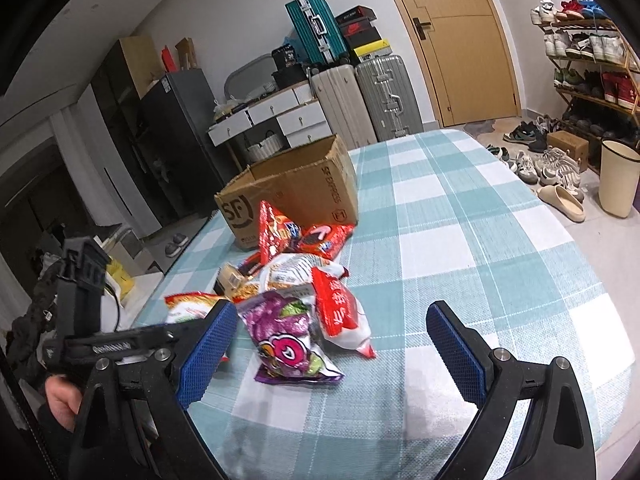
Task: Organize snacks
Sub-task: 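Hold the noodle bag with the left gripper while the right gripper grasps the red-white bag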
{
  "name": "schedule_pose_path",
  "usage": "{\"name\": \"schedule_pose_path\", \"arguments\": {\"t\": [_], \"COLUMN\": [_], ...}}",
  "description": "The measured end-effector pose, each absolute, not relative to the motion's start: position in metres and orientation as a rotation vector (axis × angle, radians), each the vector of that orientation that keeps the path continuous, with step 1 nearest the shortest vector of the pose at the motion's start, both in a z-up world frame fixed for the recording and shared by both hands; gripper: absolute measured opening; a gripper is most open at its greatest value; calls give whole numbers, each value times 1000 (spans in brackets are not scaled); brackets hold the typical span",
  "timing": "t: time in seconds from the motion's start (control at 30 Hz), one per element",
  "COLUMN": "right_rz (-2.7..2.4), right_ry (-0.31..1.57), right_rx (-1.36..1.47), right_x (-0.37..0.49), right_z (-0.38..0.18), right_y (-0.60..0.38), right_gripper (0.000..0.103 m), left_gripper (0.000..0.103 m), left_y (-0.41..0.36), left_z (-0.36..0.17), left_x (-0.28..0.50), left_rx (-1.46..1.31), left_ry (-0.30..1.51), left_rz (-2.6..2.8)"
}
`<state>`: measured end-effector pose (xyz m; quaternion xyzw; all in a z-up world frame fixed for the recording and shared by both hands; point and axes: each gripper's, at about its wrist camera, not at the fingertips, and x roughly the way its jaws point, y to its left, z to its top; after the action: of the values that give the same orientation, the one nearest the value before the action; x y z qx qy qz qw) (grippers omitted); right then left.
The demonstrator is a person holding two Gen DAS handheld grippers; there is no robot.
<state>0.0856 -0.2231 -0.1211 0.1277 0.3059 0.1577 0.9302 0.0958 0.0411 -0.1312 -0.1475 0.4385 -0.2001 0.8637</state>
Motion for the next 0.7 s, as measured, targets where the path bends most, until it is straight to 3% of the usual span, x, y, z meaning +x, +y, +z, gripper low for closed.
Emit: {"name": "schedule_pose_path", "arguments": {"t": [0.7], "right_rz": [253], "right_ry": [758], "right_rx": [174], "right_x": [127], "right_z": [-163], "right_y": [-217], "right_gripper": [86], "left_gripper": [48], "left_y": [51], "left_z": [-118], "left_x": [99], "left_rx": [-321], "left_ry": [889], "left_rz": [-435]}}
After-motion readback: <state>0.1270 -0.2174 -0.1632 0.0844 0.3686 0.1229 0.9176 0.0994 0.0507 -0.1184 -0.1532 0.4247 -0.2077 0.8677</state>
